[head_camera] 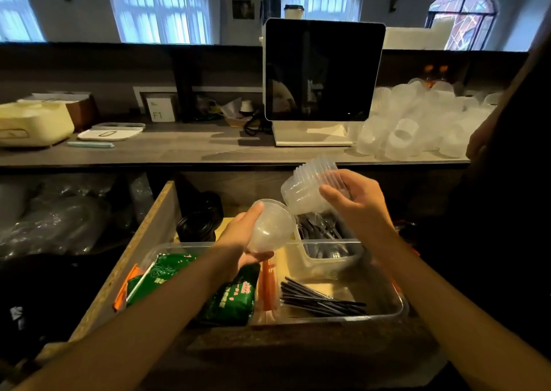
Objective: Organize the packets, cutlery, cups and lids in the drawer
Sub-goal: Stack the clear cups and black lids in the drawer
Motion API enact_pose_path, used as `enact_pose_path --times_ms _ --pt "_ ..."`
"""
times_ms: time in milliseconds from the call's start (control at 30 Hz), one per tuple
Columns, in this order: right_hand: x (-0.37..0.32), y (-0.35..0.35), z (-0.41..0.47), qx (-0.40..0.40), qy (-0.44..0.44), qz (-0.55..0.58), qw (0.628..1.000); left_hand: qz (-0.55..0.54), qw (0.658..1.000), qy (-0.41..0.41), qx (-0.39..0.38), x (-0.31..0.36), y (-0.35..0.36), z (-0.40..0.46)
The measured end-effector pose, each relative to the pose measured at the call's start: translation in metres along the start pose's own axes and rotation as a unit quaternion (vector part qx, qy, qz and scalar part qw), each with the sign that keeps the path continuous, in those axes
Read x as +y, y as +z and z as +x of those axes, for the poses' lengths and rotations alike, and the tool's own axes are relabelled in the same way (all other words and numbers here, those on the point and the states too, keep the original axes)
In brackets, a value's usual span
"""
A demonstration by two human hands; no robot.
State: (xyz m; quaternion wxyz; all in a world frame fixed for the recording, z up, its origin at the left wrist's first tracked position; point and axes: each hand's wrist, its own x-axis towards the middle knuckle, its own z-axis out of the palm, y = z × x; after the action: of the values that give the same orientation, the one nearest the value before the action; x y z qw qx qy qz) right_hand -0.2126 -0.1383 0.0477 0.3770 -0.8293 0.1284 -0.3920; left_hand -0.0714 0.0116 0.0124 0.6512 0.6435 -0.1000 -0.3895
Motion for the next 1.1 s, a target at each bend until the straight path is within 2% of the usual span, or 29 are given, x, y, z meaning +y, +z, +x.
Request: enact_pose_path --times_ms 167,233,333,400,500,600,667,800,900,1000,1100 --pt "-0.007 0.032 0.008 -0.074 -0.123 -0.092 0.985 -0.059 0.998 -0.031 0.003 0.008 -0.005 -0.004" --pt "-0.007 0.044 0.011 -0.113 -0.131 -0.114 0.978 -0.064 0.997 -0.032 0.001 0.010 -0.008 -0.003" --pt "-0.003 0.056 0.021 -0.178 -0.088 -0.146 0.969 -0.058 0.998 -0.031 -0.011 0.011 -0.015 -0.002" --pt "-0.006 0.062 0.023 -0.191 -0.060 -0.101 0.975 -0.050 0.998 -0.028 0.000 0.013 -0.021 0.002" --pt "-0.006 0.074 0.026 -0.118 -0.010 0.038 0.992 -0.065 0.998 -0.023 0.015 0.021 -0.030 0.008" --pt "-0.003 0.094 0.043 -0.014 0.003 0.054 0.998 -0.059 0.998 -0.007 0.013 0.030 -0.037 0.016" --pt "-0.003 0.105 0.058 0.008 0.040 0.061 0.997 -0.030 0.999 0.022 0.000 0.034 -0.043 0.023" --pt "0.001 0.125 0.078 -0.056 0.178 0.148 0.971 0.017 0.998 0.051 -0.034 0.036 -0.057 0.042" --pt "0.014 0.131 0.089 -0.118 0.254 0.206 0.937 0.020 0.999 0.039 0.013 0.039 -0.065 0.064" --pt "0.029 0.134 0.098 -0.136 0.318 0.307 0.887 0.019 0.997 0.056 0.050 0.041 -0.074 0.084" --pt "0.042 0.140 0.102 -0.141 0.346 0.237 0.897 0.072 0.992 0.094 0.046 0.041 -0.081 0.103"
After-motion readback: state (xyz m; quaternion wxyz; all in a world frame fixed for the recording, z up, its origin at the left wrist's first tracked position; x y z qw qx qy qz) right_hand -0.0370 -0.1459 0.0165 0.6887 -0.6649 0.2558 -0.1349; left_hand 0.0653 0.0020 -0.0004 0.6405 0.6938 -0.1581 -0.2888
